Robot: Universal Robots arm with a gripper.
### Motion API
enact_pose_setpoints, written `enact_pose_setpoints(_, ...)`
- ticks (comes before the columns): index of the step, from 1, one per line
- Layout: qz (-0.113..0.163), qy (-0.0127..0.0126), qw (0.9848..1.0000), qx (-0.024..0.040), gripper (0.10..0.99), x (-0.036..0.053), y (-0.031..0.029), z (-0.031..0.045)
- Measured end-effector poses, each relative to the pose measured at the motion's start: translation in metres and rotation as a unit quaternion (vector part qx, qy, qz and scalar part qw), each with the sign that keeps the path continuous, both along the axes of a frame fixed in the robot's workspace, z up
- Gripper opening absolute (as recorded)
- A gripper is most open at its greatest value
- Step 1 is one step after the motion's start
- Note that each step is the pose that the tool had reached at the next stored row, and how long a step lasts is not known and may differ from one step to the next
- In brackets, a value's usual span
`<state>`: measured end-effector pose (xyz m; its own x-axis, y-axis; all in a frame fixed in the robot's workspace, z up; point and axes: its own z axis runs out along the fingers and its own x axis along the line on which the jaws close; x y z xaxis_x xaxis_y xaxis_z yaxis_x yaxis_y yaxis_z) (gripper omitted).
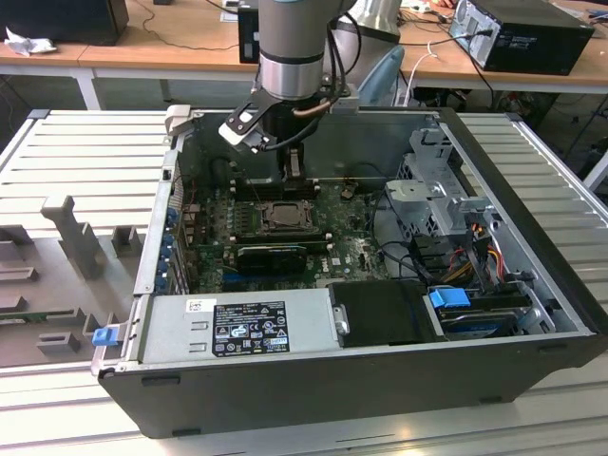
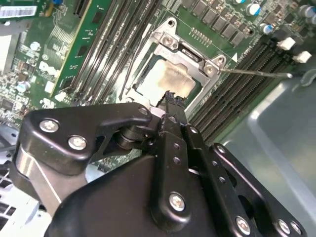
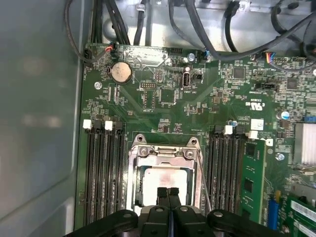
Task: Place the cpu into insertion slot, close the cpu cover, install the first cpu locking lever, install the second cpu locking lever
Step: 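Install the first cpu locking lever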
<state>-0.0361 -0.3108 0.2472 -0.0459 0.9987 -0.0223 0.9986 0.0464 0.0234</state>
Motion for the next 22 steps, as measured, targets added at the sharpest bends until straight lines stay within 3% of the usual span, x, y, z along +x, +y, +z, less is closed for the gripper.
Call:
enact_pose_setpoints(3, 0.0, 0.0016, 1.0, 0.0, 0.106, 0.0001, 0.0, 0.0127)
enact_pose_setpoints(5, 0.0, 0.0052, 1.0, -0.0001, 0.106, 0.0, 0.0, 0.0357)
enact_pose_setpoints(9, 0.034, 0.0054, 0.9994, -0.0002, 0.106, 0.0001, 0.0, 0.0359)
enact_pose_setpoints(11, 0.068, 0.0055, 0.9977, -0.0004, 0.106, 0.0002, 0.0, 0.0357)
enact_pose_setpoints(13, 0.079, 0.0054, 0.9969, -0.0005, 0.106, 0.0003, 0.0, 0.0357)
enact_pose_setpoints(15, 0.111, 0.0054, 0.9938, -0.0007, 0.106, 0.0005, 0.0, 0.0357)
enact_pose_setpoints(17, 0.123, 0.0054, 0.9924, -0.0007, 0.106, 0.0005, 0.0, 0.0357)
enact_pose_setpoints(19, 0.142, 0.0054, 0.9899, -0.0008, 0.106, 0.0005, 0.0, 0.0357)
enact_pose_setpoints(22, 0.154, 0.0054, 0.9881, -0.0009, 0.106, 0.0005, 0.0, 0.0357)
